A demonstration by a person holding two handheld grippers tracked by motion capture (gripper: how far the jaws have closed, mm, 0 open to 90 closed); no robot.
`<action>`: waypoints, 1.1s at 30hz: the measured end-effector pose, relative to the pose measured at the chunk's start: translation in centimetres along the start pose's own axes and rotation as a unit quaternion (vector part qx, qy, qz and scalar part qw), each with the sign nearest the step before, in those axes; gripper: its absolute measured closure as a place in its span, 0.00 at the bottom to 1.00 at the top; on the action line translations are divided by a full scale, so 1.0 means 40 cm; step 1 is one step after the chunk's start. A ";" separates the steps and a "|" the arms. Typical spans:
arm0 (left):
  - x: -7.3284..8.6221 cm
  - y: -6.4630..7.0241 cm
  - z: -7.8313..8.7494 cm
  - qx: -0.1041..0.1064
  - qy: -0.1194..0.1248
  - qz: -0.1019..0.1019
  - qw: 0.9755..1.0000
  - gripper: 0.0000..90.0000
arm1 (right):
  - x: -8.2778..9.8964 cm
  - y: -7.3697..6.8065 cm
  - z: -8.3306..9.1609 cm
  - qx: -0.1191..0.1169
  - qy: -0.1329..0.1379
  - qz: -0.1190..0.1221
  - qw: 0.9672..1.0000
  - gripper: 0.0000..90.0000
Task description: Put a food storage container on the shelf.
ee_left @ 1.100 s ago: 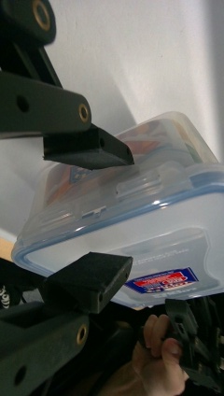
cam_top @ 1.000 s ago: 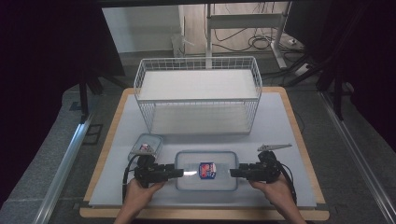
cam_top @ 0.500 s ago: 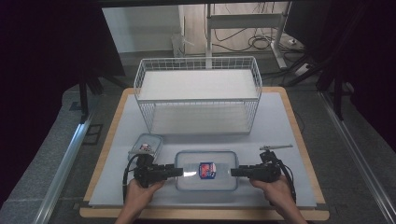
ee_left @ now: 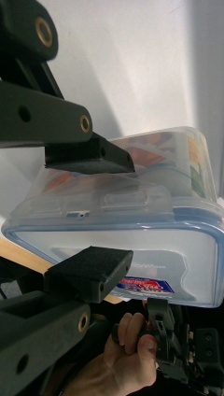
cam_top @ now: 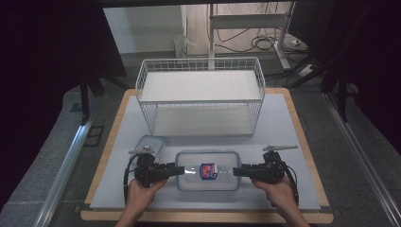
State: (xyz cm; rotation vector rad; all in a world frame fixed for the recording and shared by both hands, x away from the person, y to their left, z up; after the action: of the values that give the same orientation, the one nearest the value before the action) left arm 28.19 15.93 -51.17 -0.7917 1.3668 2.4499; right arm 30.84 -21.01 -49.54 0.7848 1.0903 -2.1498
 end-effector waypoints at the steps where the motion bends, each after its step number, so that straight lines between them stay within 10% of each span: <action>1: 0.000 0.000 0.000 0.000 0.000 0.000 1.000 0.58 | 0.000 0.000 0.000 0.000 0.000 0.000 1.000 0.60; 33: -0.263 0.126 0.113 -0.012 0.053 -0.062 0.997 0.58 | -0.274 -0.055 0.058 0.010 0.076 0.067 0.995 0.59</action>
State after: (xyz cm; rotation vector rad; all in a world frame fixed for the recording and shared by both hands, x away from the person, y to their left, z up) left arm 33.14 17.66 -39.79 -0.9939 1.2829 2.3645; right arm 35.80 -19.23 -39.39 1.0151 1.0609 -2.0182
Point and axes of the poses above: each handheld gripper's, and its own axes: z roughly backward along the jaws, x roughly out of its underside, y roughly to its right, the point moved 2 cm from there along -z, roughly forward along the jaws, and after that the axes turned 10 degrees about z, right-handed, at the moved point
